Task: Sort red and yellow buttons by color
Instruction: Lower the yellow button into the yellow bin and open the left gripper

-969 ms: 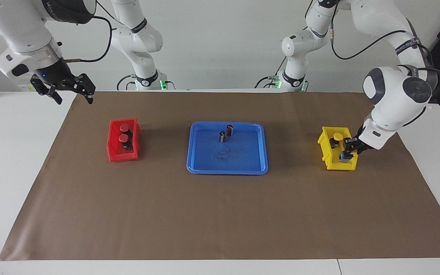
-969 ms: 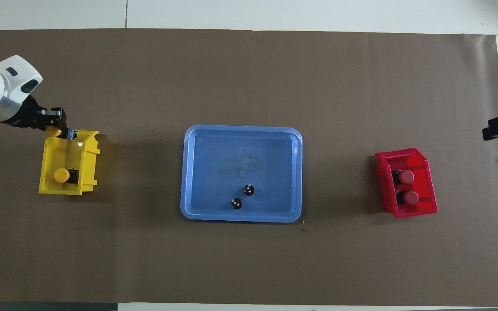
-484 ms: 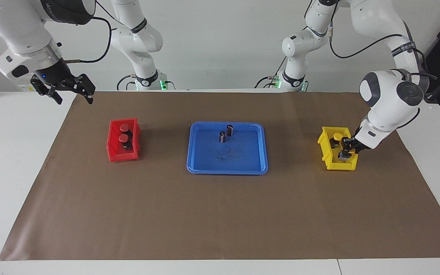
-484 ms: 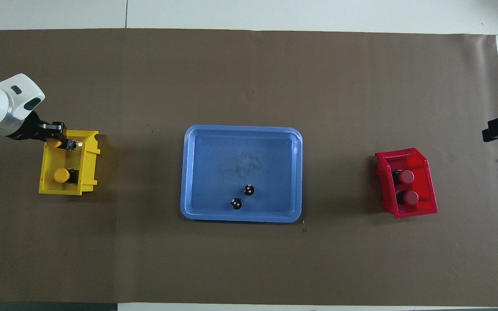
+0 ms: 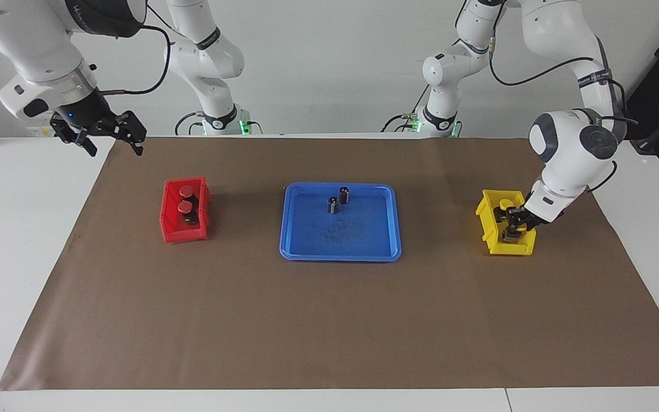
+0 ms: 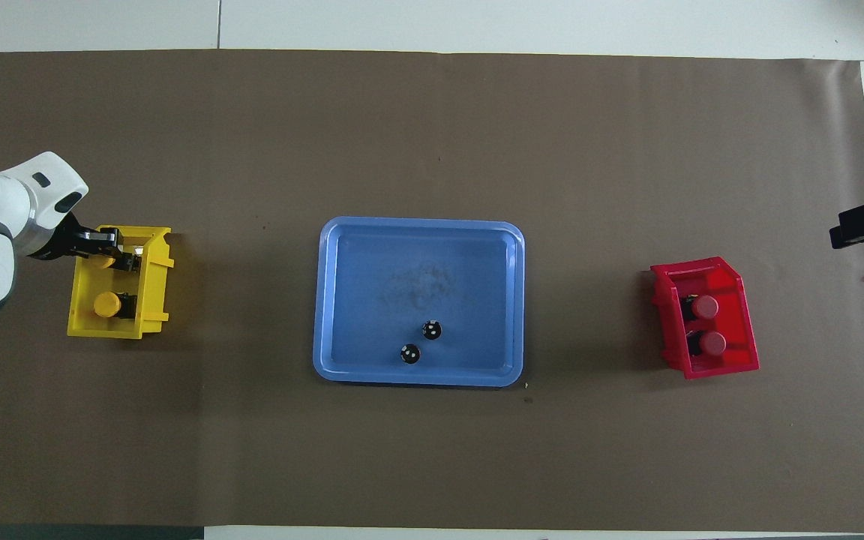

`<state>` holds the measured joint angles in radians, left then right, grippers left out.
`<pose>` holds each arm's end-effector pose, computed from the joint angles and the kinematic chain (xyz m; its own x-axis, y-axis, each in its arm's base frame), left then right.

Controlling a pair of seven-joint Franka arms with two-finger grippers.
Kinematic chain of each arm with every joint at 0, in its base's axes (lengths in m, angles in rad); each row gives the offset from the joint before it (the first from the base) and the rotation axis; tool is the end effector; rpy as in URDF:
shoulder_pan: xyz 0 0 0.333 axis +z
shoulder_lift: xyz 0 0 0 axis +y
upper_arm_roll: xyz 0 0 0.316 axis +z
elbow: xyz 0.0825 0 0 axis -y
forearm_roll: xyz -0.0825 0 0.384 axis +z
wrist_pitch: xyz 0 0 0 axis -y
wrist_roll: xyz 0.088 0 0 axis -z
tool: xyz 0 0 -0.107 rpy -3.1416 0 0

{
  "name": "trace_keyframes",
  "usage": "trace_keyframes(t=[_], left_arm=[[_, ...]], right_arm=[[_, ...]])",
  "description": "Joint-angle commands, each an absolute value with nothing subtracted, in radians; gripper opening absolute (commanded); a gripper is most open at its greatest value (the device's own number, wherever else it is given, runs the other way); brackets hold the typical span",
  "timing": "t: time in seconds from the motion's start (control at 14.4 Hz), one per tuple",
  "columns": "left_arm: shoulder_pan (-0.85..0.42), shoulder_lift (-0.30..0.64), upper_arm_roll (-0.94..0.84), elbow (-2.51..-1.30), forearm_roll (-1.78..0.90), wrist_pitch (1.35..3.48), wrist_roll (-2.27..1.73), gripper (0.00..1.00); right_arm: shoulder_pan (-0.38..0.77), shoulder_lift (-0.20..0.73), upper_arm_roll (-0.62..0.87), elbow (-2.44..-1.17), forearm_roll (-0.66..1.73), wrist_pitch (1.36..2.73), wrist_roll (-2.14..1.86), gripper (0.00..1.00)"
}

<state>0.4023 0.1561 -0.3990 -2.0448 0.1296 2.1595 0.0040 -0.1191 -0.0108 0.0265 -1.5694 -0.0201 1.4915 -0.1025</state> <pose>0.5727 0.0118 0.3690 0.9971 -0.0700 -0.0289 -0.0712 -0.9964 -0.0451 0.5401 -0.0524 0.6244 0.9976 0.0085 -0.0688 0.0094 -0.9999 0.0134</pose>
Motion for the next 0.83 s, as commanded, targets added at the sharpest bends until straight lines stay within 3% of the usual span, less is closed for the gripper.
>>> trace_keyframes(t=[0.0,0.14,0.21,0.35,0.62,0.76], left_arm=[[0.394,0.147,-0.399,-2.080,0.126,2.212,-0.025,0.02],[0.396,0.147,-0.399,-2.080,0.127,2.212,-0.014,0.04],[0.397,0.147,-0.399,-2.079,0.126,2.210,-0.014,0.15],[0.394,0.149,-0.399,-2.072,0.127,2.201,-0.015,0.48],[0.393,0.146,-0.397,-2.005,0.127,2.113,-0.012,0.79],[0.393,0.147,-0.397,-1.959,0.129,2.059,0.005,1.00]], right_arm=[[-0.112,-0.029,0.026,-1.589,-0.025,1.480,-0.091,1.00],[-0.114,-0.029,0.026,-1.589,-0.023,1.480,-0.089,1.00],[-0.112,-0.029,0.026,-1.589,-0.023,1.480,-0.086,1.00],[-0.113,-0.031,0.026,-1.589,-0.025,1.482,-0.086,1.00],[-0.112,-0.031,0.026,-1.591,-0.025,1.480,-0.087,1.00],[-0.110,-0.031,0.026,-1.591,-0.023,1.480,-0.087,1.00]])
